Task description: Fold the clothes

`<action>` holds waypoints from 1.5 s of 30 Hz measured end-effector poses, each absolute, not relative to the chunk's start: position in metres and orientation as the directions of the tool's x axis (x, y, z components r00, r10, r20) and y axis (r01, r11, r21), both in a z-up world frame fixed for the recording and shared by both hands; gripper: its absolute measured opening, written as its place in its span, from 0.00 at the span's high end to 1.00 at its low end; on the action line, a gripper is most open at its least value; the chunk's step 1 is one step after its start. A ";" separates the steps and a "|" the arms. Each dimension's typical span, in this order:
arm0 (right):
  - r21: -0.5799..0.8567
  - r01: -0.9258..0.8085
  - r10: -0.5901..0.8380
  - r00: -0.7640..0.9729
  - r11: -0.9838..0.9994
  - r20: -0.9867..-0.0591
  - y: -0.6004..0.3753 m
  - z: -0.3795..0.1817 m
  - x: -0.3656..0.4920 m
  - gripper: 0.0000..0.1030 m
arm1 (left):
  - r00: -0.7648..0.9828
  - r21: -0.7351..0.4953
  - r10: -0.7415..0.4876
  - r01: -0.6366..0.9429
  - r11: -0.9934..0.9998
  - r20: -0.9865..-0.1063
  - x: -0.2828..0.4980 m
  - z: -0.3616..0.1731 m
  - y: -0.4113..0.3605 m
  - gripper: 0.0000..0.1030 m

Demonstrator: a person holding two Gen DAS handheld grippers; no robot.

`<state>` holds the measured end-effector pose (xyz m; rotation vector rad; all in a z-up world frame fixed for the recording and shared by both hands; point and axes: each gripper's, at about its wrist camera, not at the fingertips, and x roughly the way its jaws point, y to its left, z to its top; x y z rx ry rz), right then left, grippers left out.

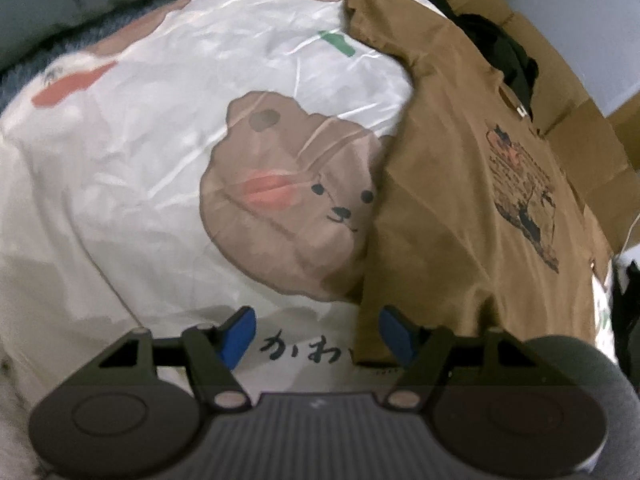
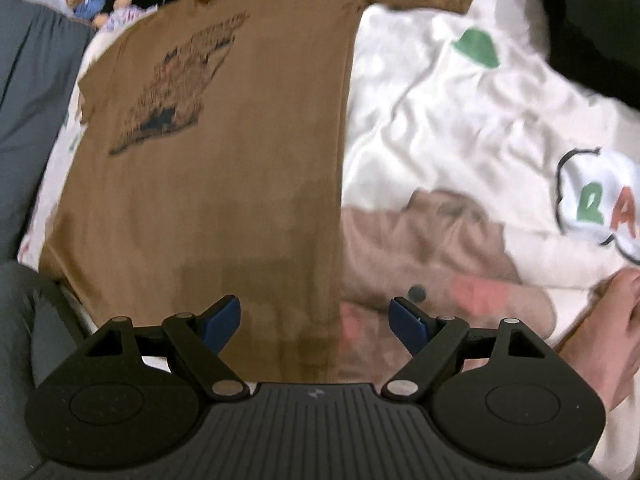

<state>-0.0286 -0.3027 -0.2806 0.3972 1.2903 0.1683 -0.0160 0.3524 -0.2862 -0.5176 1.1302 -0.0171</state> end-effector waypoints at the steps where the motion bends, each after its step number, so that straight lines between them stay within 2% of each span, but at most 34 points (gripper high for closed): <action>1: 0.378 0.096 0.342 0.270 0.921 -0.900 -0.301 -0.282 -0.029 0.21 | 0.442 -0.420 -0.283 -0.252 0.872 -0.851 -0.017 -0.289 0.354 0.51; 2: 0.377 0.093 0.342 0.263 0.922 -0.902 -0.297 -0.283 -0.029 0.22 | 0.442 -0.443 -0.308 -0.244 0.863 -0.843 -0.018 -0.293 0.354 0.56; 11: 0.280 0.084 0.259 0.206 0.956 -0.944 -0.268 -0.295 -0.030 0.26 | 0.450 -0.530 -0.396 -0.223 0.818 -0.801 -0.004 -0.314 0.347 0.56; 13: 0.267 0.082 0.246 0.202 0.960 -0.948 -0.265 -0.297 -0.031 0.36 | 0.444 -0.539 -0.411 -0.211 0.815 -0.796 0.001 -0.317 0.343 0.56; 14: 0.260 0.084 0.240 0.199 0.962 -0.950 -0.265 -0.297 -0.032 0.45 | 0.443 -0.550 -0.424 -0.205 0.810 -0.790 0.003 -0.318 0.343 0.56; 15: 0.257 0.088 0.236 0.195 0.962 -0.952 -0.266 -0.297 -0.032 0.61 | 0.443 -0.561 -0.437 -0.199 0.803 -0.783 0.004 -0.318 0.342 0.56; 16: 0.259 0.089 0.238 0.194 0.962 -0.952 -0.267 -0.298 -0.032 0.68 | 0.441 -0.569 -0.447 -0.194 0.799 -0.778 0.005 -0.318 0.342 0.57; 17: 0.263 0.093 0.242 0.191 0.960 -0.951 -0.269 -0.297 -0.031 0.79 | 0.437 -0.575 -0.459 -0.180 0.798 -0.774 0.007 -0.318 0.340 0.62; 18: 0.265 0.094 0.244 0.192 0.960 -0.951 -0.271 -0.297 -0.031 0.84 | 0.430 -0.575 -0.466 -0.164 0.802 -0.773 0.009 -0.318 0.338 0.67; 20: 0.258 0.080 0.238 0.199 0.963 -0.951 -0.272 -0.295 -0.031 0.90 | 0.423 -0.574 -0.473 -0.149 0.805 -0.773 0.012 -0.317 0.337 0.88; 23: 0.244 0.067 0.226 0.206 0.967 -0.952 -0.275 -0.292 -0.031 0.92 | 0.411 -0.559 -0.467 -0.138 0.817 -0.783 0.015 -0.317 0.337 0.97; 26: 0.231 0.059 0.216 0.190 0.971 -0.958 -0.274 -0.291 -0.030 0.92 | 0.394 -0.545 -0.461 -0.129 0.829 -0.795 0.011 -0.315 0.343 0.97; 29: 0.217 0.050 0.204 0.182 0.975 -0.962 -0.273 -0.290 -0.029 0.93 | 0.427 -0.455 -0.359 -0.145 0.879 -0.830 0.000 -0.300 0.361 0.98; 32: 0.197 0.055 0.183 0.191 0.979 -0.964 -0.275 -0.282 -0.026 0.93 | 0.473 -0.480 -0.355 -0.172 0.860 -0.806 -0.005 -0.283 0.374 0.99; 35: 0.185 0.078 0.169 0.180 0.980 -0.969 -0.277 -0.274 -0.023 0.93 | 0.478 -0.411 -0.291 -0.167 0.896 -0.829 -0.006 -0.265 0.375 0.99; 36: 0.186 0.084 0.170 0.171 0.979 -0.970 -0.277 -0.274 -0.023 0.93 | 0.487 -0.394 -0.264 -0.184 0.900 -0.832 -0.008 -0.259 0.377 0.95; 37: 0.190 0.087 0.173 0.168 0.978 -0.971 -0.276 -0.274 -0.023 0.93 | 0.497 -0.381 -0.240 -0.204 0.902 -0.834 -0.009 -0.254 0.380 0.85; 38: 0.196 0.092 0.180 0.166 0.976 -0.970 -0.276 -0.274 -0.023 0.92 | 0.498 -0.399 -0.251 -0.215 0.892 -0.830 -0.011 -0.253 0.382 0.81; 40: 0.217 0.100 0.197 0.180 0.971 -0.964 -0.275 -0.275 -0.024 0.91 | 0.485 -0.418 -0.275 -0.216 0.882 -0.830 -0.016 -0.255 0.381 0.76; 42: 0.266 0.115 0.237 0.214 0.957 -0.948 -0.277 -0.275 -0.027 0.87 | 0.471 -0.397 -0.267 -0.203 0.895 -0.841 -0.018 -0.260 0.376 0.67; 43: 0.281 0.118 0.251 0.220 0.952 -0.943 -0.278 -0.275 -0.029 0.84 | 0.462 -0.389 -0.264 -0.199 0.899 -0.847 -0.018 -0.264 0.373 0.64; 45: 0.305 0.122 0.272 0.229 0.944 -0.935 -0.278 -0.278 -0.030 0.69 | 0.442 -0.387 -0.271 -0.194 0.901 -0.855 -0.018 -0.276 0.365 0.64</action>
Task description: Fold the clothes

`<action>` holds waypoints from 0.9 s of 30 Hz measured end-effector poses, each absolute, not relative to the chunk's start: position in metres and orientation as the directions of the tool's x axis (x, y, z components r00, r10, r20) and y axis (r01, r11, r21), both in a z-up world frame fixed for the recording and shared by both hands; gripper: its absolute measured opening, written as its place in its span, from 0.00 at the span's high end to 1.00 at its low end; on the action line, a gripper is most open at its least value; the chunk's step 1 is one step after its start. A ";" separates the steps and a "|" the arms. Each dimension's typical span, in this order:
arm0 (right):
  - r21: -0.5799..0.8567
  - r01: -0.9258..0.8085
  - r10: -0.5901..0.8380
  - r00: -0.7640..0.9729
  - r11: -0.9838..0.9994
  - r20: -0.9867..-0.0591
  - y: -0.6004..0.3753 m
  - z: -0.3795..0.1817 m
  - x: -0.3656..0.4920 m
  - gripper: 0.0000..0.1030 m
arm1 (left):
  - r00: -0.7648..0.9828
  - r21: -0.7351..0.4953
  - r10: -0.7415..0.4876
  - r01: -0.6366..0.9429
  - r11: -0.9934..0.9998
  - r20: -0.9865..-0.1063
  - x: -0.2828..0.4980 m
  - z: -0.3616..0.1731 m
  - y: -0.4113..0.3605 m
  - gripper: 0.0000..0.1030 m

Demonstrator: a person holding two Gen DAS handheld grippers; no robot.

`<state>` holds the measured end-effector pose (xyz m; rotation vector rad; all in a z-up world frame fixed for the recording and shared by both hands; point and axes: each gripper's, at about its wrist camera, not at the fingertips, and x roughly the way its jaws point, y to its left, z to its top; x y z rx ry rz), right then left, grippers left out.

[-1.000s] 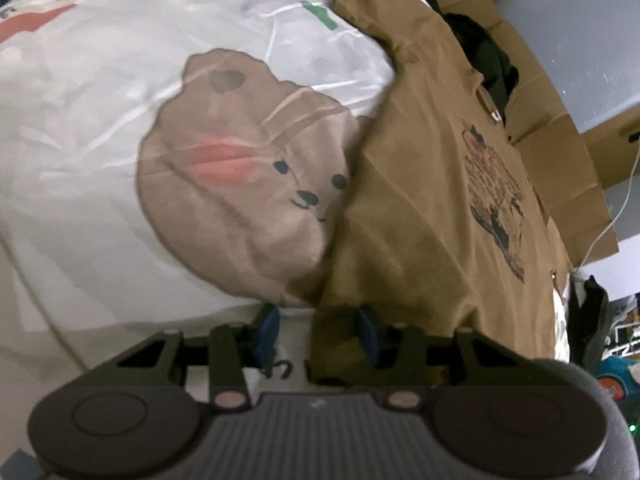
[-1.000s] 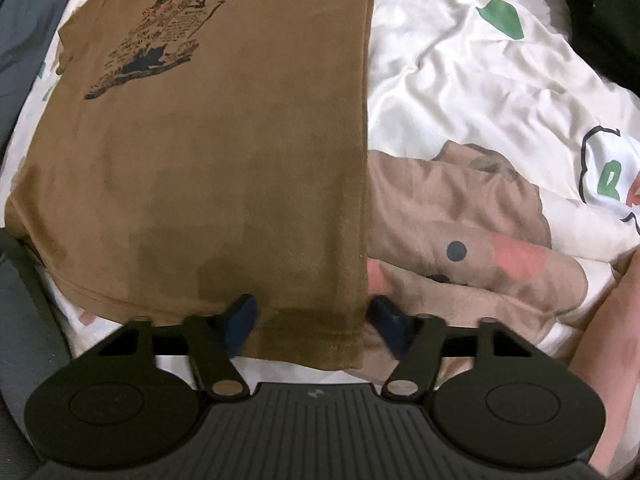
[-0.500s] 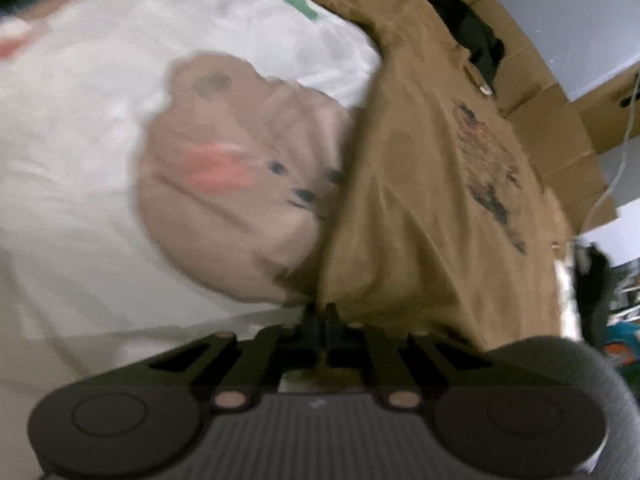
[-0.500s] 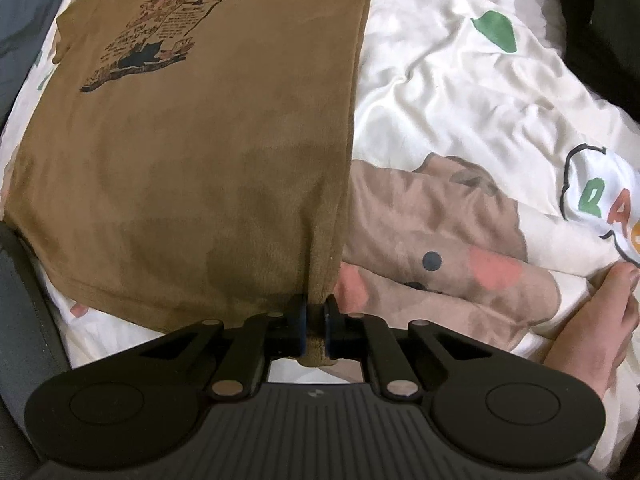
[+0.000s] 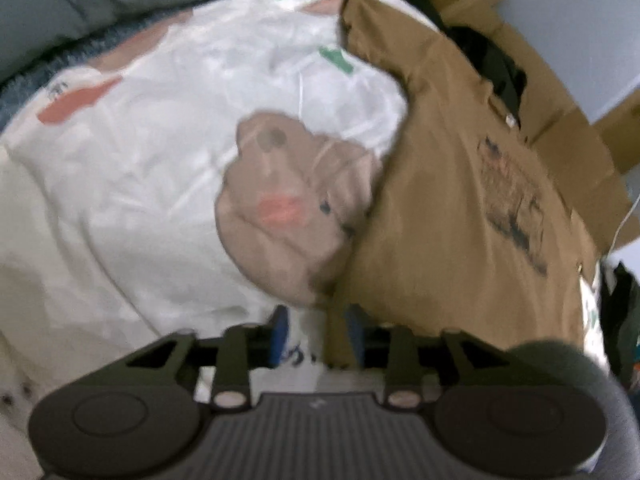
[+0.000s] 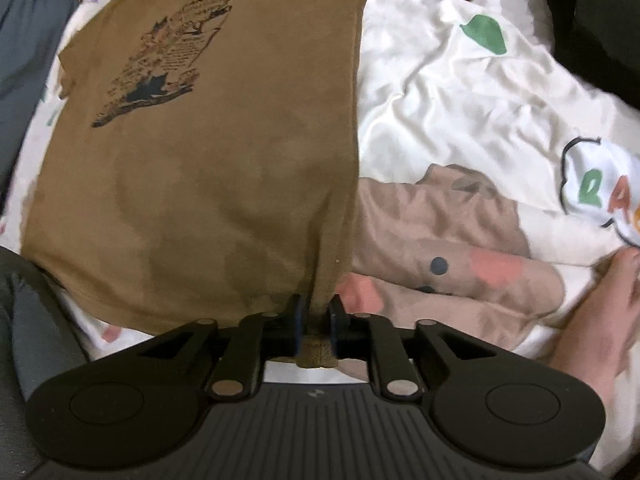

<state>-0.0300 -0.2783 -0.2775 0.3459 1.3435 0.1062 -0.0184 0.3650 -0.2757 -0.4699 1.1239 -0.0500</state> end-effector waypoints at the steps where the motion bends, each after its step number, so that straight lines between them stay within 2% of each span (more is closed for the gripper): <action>1: 0.307 0.129 0.273 0.229 0.943 -0.934 -0.277 -0.279 -0.029 0.67 | 0.434 -0.388 -0.275 -0.194 0.901 -0.858 -0.019 -0.281 0.362 0.64; 2: 0.305 0.142 0.269 0.226 0.942 -0.936 -0.278 -0.282 -0.029 0.63 | 0.431 -0.390 -0.276 -0.201 0.899 -0.859 -0.019 -0.287 0.360 0.64; 7: 0.292 0.166 0.255 0.213 0.942 -0.943 -0.271 -0.288 -0.026 0.61 | 0.458 -0.428 -0.303 -0.197 0.882 -0.836 -0.018 -0.302 0.359 0.54; 9: 0.311 0.172 0.273 0.213 0.935 -0.938 -0.268 -0.289 -0.030 0.61 | 0.459 -0.455 -0.337 -0.173 0.874 -0.822 -0.016 -0.305 0.357 0.55; 10: 0.315 0.168 0.278 0.211 0.934 -0.937 -0.266 -0.290 -0.031 0.61 | 0.448 -0.457 -0.349 -0.157 0.876 -0.823 -0.016 -0.306 0.355 0.68; 11: 0.312 0.154 0.280 0.201 0.937 -0.939 -0.263 -0.293 -0.032 0.65 | 0.435 -0.457 -0.361 -0.140 0.878 -0.825 -0.015 -0.308 0.353 0.95; 12: 0.298 0.133 0.272 0.188 0.945 -0.944 -0.258 -0.295 -0.032 0.80 | 0.426 -0.454 -0.362 -0.133 0.881 -0.829 -0.014 -0.309 0.350 0.95; 13: 0.288 0.125 0.263 0.184 0.950 -0.947 -0.257 -0.295 -0.033 0.88 | 0.423 -0.450 -0.361 -0.131 0.884 -0.831 -0.014 -0.309 0.349 0.95; 14: 0.281 0.120 0.257 0.182 0.952 -0.949 -0.257 -0.296 -0.033 0.90 | 0.429 -0.441 -0.352 -0.127 0.888 -0.832 -0.015 -0.306 0.349 0.95; 27: 0.303 0.172 0.275 0.169 0.937 -0.946 -0.270 -0.274 -0.022 0.92 | 0.467 -0.326 -0.240 -0.111 0.939 -0.851 -0.026 -0.240 0.339 0.96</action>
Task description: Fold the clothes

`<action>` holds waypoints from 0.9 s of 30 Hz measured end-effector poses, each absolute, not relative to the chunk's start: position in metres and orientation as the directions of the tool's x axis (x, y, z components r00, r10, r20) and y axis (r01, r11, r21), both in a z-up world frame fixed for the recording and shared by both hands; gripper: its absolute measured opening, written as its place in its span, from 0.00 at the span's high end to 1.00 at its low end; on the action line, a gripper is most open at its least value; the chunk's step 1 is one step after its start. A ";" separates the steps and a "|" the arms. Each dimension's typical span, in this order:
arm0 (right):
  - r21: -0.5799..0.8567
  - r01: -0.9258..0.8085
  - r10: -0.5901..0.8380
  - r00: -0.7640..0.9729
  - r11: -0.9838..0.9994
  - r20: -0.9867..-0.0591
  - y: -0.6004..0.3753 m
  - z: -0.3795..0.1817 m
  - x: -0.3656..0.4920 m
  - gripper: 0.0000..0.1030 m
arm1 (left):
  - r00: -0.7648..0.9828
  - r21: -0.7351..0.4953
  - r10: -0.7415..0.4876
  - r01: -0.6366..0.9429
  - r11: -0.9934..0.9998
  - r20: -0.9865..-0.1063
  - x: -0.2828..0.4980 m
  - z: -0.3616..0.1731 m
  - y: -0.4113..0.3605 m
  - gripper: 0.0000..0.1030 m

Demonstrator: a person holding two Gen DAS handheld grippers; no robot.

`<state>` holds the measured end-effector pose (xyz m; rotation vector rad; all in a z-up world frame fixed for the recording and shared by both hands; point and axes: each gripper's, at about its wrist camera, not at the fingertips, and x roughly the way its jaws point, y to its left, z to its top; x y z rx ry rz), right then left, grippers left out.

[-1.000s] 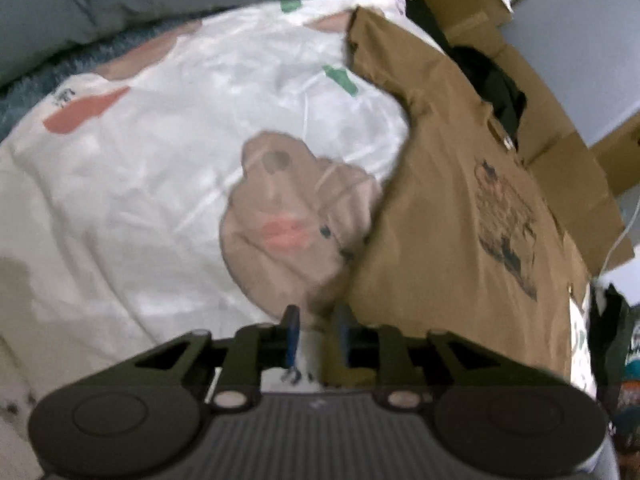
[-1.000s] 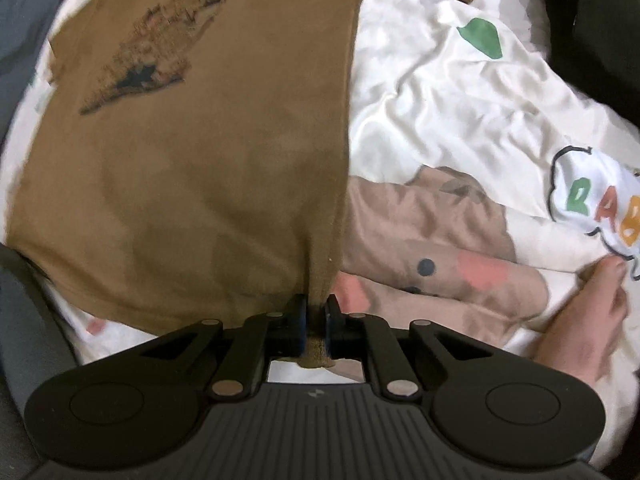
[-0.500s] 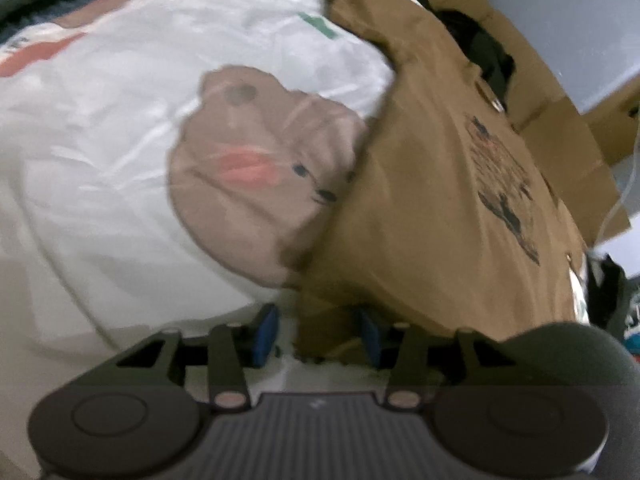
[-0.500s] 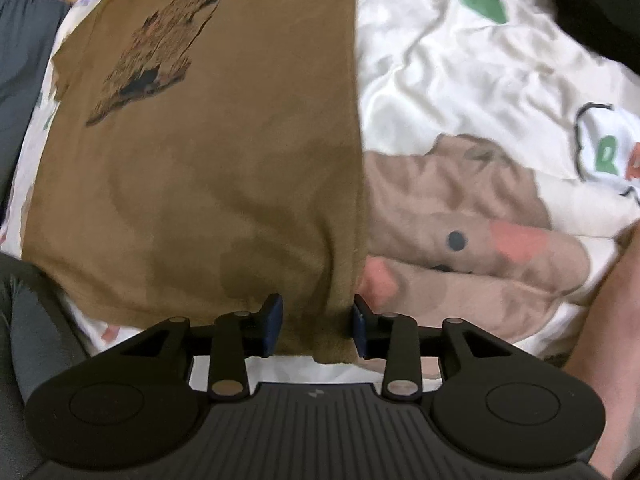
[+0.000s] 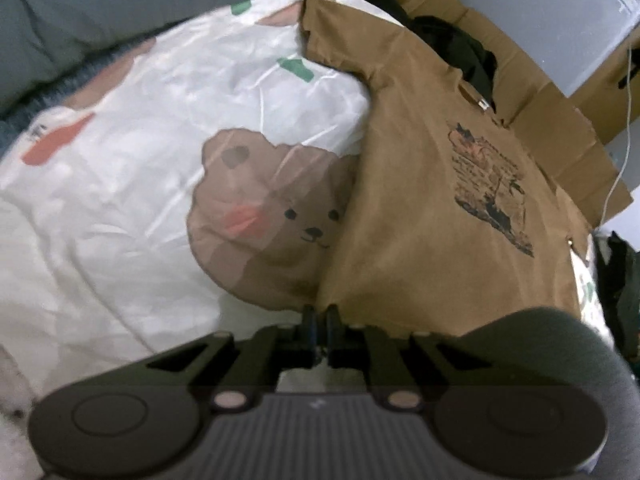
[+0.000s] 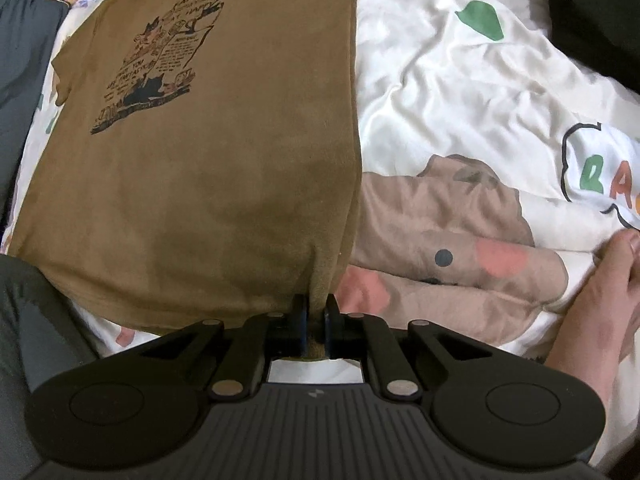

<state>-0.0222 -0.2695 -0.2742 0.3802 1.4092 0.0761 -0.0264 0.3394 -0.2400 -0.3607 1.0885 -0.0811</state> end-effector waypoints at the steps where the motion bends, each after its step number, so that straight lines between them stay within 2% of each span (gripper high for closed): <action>1: 0.303 0.178 0.276 0.164 0.936 -0.947 -0.270 -0.275 -0.023 0.92 | 0.462 -0.322 -0.237 -0.112 0.940 -0.854 -0.026 -0.239 0.338 0.96; 7: 0.297 0.206 0.272 0.141 0.932 -0.952 -0.276 -0.277 -0.028 0.93 | 0.360 -0.247 -0.190 -0.121 0.961 -0.913 -0.015 -0.241 0.333 0.95; 10: 0.304 0.215 0.282 0.127 0.928 -0.951 -0.284 -0.280 -0.028 0.90 | 0.352 -0.234 -0.167 -0.156 0.960 -0.921 -0.012 -0.246 0.338 0.88; 12: 0.290 0.254 0.256 0.156 0.923 -0.954 -0.295 -0.280 -0.029 0.74 | 0.381 -0.218 -0.143 -0.162 0.962 -0.914 -0.014 -0.247 0.342 0.86; 15: 0.314 0.273 0.256 0.229 0.909 -0.939 -0.307 -0.270 -0.030 0.56 | 0.402 -0.224 -0.139 -0.172 0.959 -0.905 -0.017 -0.250 0.351 0.77; 17: 0.319 0.296 0.246 0.260 0.900 -0.934 -0.312 -0.266 -0.030 0.55 | 0.409 -0.217 -0.127 -0.182 0.959 -0.904 -0.019 -0.254 0.354 0.68; 25: 0.352 0.283 0.294 0.229 0.892 -0.928 -0.303 -0.283 -0.032 0.55 | 0.445 -0.317 -0.220 -0.156 0.935 -0.868 -0.018 -0.276 0.341 0.60; 27: 0.336 0.258 0.289 0.205 0.906 -0.935 -0.295 -0.288 -0.033 0.55 | 0.400 -0.293 -0.213 -0.150 0.944 -0.891 -0.016 -0.287 0.333 0.61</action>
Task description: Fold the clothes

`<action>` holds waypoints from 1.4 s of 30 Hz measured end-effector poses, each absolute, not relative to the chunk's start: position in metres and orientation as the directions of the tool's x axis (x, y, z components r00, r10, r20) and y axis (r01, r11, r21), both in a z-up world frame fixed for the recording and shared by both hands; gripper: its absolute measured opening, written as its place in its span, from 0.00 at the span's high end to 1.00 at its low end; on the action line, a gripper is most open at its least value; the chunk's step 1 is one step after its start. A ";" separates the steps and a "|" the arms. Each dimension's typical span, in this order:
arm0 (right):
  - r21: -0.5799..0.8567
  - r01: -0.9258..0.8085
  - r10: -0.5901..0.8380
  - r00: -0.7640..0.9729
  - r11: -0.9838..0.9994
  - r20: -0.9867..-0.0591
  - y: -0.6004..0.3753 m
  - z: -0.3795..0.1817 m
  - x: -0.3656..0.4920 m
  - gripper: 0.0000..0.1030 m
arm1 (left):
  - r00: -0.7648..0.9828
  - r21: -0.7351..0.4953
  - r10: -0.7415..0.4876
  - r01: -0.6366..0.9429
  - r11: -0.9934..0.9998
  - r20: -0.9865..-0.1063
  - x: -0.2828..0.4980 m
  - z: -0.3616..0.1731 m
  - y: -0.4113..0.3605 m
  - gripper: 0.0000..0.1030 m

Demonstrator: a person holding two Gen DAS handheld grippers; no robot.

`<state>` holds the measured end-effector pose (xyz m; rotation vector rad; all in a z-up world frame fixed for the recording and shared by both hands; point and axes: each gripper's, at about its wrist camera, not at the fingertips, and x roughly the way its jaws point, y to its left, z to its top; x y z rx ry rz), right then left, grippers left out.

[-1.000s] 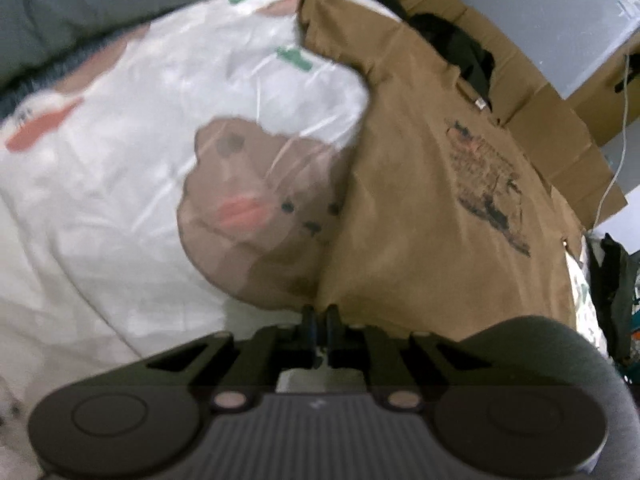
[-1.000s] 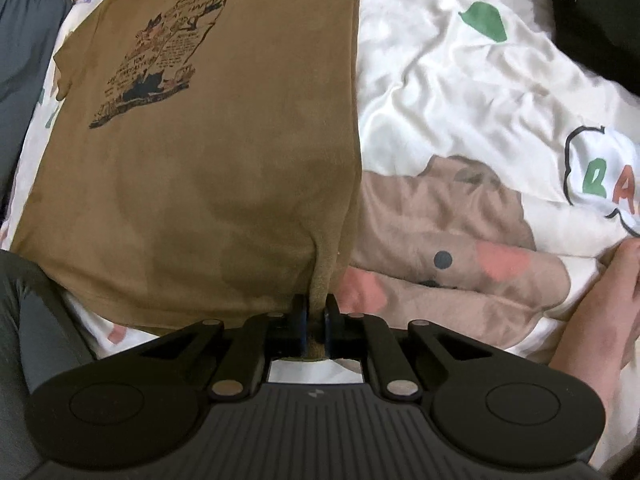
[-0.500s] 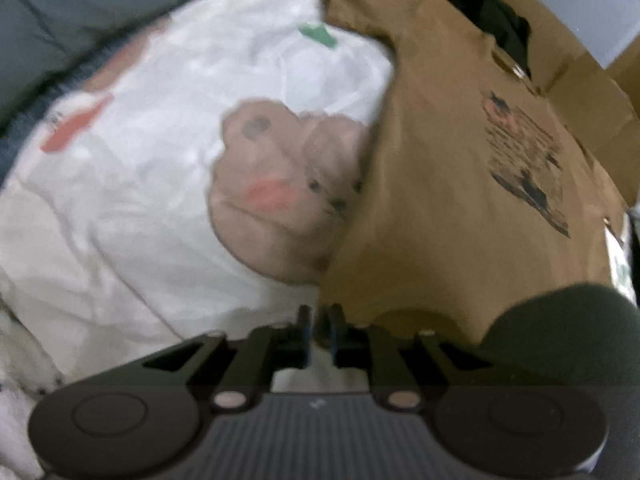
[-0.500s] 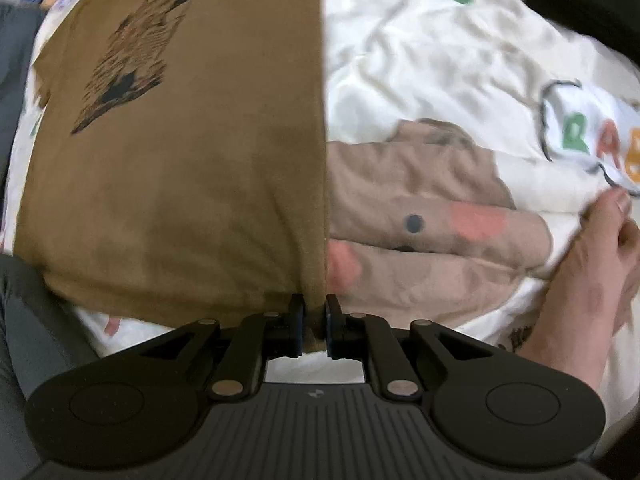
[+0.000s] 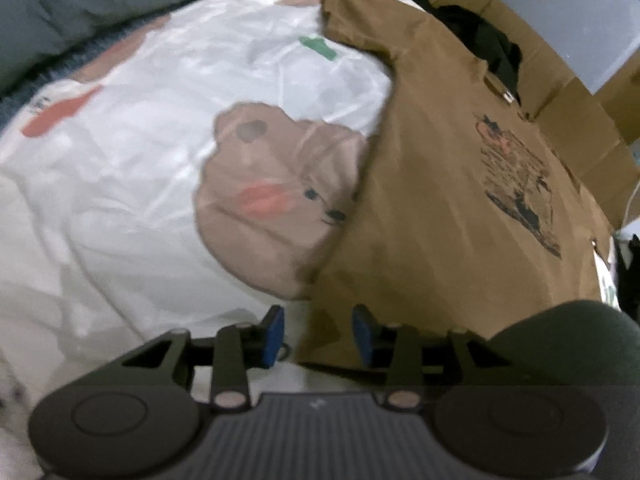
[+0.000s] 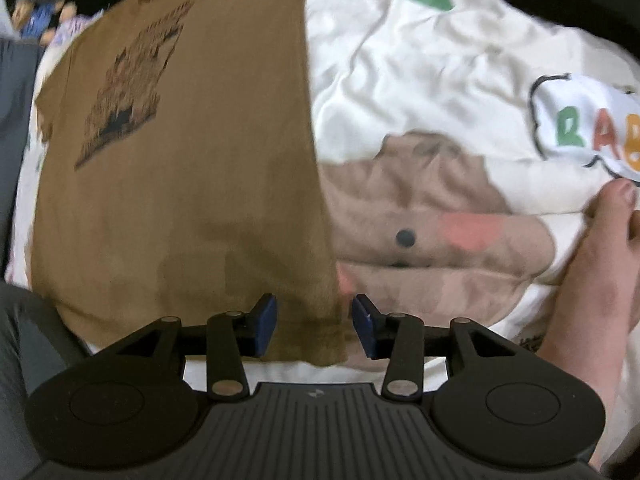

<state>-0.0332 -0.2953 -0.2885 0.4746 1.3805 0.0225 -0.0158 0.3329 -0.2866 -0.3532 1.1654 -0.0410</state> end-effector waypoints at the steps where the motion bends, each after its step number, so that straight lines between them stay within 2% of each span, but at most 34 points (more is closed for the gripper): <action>1: 0.330 0.251 0.285 0.198 0.910 -0.938 -0.294 -0.290 -0.035 0.57 | 0.383 -0.277 -0.202 -0.153 0.949 -0.901 -0.015 -0.290 0.332 0.64; 2: 0.323 0.238 0.283 0.187 0.916 -0.941 -0.292 -0.293 -0.036 0.67 | 0.367 -0.262 -0.190 -0.156 0.952 -0.911 -0.015 -0.294 0.330 0.69; 3: 0.318 0.232 0.281 0.177 0.919 -0.943 -0.292 -0.294 -0.037 0.84 | 0.350 -0.246 -0.178 -0.159 0.956 -0.919 -0.014 -0.298 0.329 0.73; 4: 0.311 0.227 0.277 0.169 0.923 -0.946 -0.293 -0.295 -0.037 0.86 | 0.348 -0.247 -0.179 -0.161 0.955 -0.920 -0.014 -0.299 0.329 0.87; 5: 0.303 0.224 0.272 0.161 0.926 -0.949 -0.294 -0.296 -0.038 0.87 | 0.342 -0.261 -0.193 -0.167 0.951 -0.920 -0.014 -0.300 0.331 0.93; 8: 0.302 0.221 0.273 0.154 0.927 -0.950 -0.297 -0.296 -0.038 0.91 | 0.331 -0.255 -0.193 -0.157 0.954 -0.924 -0.013 -0.299 0.331 0.95; 15: 0.275 0.206 0.251 0.134 0.939 -0.959 -0.294 -0.290 -0.034 0.92 | 0.285 -0.201 -0.156 -0.136 0.970 -0.946 0.001 -0.296 0.327 0.96; 19: 0.263 0.224 0.245 0.104 0.939 -0.964 -0.295 -0.296 -0.031 0.92 | 0.286 -0.229 -0.184 -0.133 0.964 -0.941 0.002 -0.297 0.333 0.96; 24: 0.243 0.219 0.234 0.065 0.945 -0.970 -0.288 -0.300 -0.023 0.92 | 0.302 -0.336 -0.275 -0.171 0.926 -0.913 0.000 -0.309 0.353 0.95; 28: 0.237 0.226 0.231 0.054 0.945 -0.971 -0.286 -0.303 -0.026 0.88 | 0.320 -0.376 -0.312 -0.161 0.912 -0.895 -0.003 -0.313 0.359 0.91; 31: 0.208 0.198 0.208 0.020 0.958 -0.978 -0.280 -0.302 -0.027 0.75 | 0.332 -0.382 -0.318 -0.149 0.912 -0.888 -0.005 -0.311 0.363 0.86; 33: 0.181 0.185 0.181 0.016 0.966 -0.983 -0.280 -0.296 -0.027 0.61 | 0.336 -0.391 -0.323 -0.158 0.906 -0.885 -0.004 -0.309 0.368 0.83; 35: 0.181 0.187 0.177 0.037 0.966 -0.984 -0.280 -0.287 -0.024 0.61 | 0.351 -0.387 -0.314 -0.162 0.908 -0.882 -0.007 -0.304 0.374 0.77; 42: 0.223 0.180 0.197 0.152 0.958 -0.969 -0.268 -0.240 -0.010 0.58 | 0.405 -0.389 -0.303 -0.147 0.910 -0.862 0.003 -0.274 0.402 0.71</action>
